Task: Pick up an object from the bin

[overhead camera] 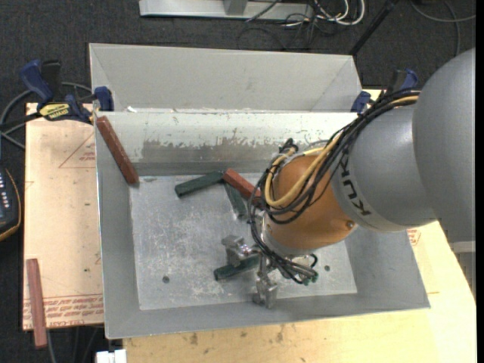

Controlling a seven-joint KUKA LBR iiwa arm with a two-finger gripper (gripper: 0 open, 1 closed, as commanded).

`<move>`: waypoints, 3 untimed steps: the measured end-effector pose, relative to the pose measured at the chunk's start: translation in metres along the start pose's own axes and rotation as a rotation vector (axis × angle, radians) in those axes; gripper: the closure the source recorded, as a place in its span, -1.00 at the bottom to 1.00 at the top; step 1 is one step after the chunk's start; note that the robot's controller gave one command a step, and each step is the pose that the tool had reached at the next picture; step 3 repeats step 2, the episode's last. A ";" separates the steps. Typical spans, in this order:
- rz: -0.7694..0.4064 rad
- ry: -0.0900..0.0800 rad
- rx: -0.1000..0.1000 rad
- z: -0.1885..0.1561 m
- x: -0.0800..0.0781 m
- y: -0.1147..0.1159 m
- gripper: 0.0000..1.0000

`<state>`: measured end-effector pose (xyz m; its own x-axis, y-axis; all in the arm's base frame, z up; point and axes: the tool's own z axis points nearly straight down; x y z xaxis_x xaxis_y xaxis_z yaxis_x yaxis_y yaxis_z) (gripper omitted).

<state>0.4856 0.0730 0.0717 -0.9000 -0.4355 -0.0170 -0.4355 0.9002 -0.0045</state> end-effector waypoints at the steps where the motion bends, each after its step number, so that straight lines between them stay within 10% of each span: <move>1: 0.003 0.013 -0.004 0.000 0.003 0.000 1.00; 2: -0.039 0.006 -0.002 -0.167 -0.011 -0.010 1.00; 3: -0.039 0.006 -0.002 -0.167 -0.011 -0.010 1.00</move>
Offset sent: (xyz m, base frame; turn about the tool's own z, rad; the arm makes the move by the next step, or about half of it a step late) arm 0.0000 0.0000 0.0000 0.0000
